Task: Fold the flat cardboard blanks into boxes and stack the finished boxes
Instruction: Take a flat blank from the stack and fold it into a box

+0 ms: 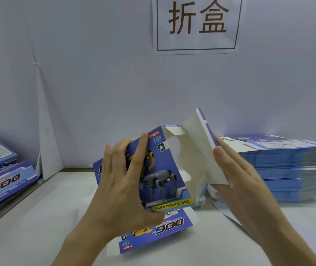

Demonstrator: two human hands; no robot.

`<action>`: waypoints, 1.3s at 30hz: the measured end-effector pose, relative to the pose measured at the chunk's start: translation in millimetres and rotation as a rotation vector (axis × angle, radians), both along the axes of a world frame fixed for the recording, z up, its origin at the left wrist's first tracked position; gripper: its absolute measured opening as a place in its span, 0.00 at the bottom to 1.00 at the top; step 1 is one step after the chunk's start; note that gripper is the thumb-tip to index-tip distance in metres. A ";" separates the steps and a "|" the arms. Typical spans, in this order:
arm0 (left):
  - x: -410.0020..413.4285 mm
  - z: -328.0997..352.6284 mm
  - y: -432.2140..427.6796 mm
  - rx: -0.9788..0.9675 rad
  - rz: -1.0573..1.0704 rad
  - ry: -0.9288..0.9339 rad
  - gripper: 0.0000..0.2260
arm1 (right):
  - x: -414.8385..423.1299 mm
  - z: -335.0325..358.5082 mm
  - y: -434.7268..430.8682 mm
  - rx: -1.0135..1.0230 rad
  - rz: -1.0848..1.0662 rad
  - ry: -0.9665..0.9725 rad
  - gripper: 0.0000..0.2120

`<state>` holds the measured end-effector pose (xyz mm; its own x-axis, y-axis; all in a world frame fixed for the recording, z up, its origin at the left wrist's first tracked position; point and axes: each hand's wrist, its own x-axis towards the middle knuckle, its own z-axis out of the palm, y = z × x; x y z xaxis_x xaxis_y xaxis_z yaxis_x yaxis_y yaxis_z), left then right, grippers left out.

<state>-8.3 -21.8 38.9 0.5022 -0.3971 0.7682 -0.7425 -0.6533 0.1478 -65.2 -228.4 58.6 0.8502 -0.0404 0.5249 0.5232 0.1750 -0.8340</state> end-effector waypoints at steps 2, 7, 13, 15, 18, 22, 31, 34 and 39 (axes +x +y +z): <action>-0.7 0.7 -1.5 -0.003 0.005 -0.013 0.58 | -0.8 -1.5 4.4 -0.136 -0.038 -0.065 0.17; 0.7 -4.5 -5.0 0.016 0.032 -0.033 0.57 | 4.6 -18.7 24.3 -0.413 -0.261 -0.188 0.22; -0.2 -2.5 -3.6 0.002 0.013 -0.020 0.58 | 5.9 -16.4 21.6 -0.304 -0.338 -0.234 0.20; -1.8 -1.9 -4.1 0.005 0.010 -0.026 0.59 | 5.3 -15.1 19.1 -0.273 -0.316 -0.237 0.20; -4.8 0.4 -5.5 0.002 0.017 -0.038 0.57 | 4.9 -16.5 21.0 -0.297 -0.277 -0.246 0.19; -5.3 0.8 -6.1 -0.001 0.032 -0.083 0.56 | 4.2 -17.7 24.5 -0.309 -0.235 -0.225 0.18; -4.3 -10.5 -12.5 -0.037 0.024 0.017 0.56 | -0.8 -21.6 30.1 -0.520 -0.301 -0.109 0.24; -4.6 -8.6 -13.4 -0.085 0.066 -0.017 0.54 | 0.1 -20.8 26.1 -0.590 -0.338 -0.169 0.31; -17.6 7.1 -9.0 -0.383 -0.141 0.220 0.48 | 7.8 -20.4 23.3 -0.130 -0.411 -0.362 0.17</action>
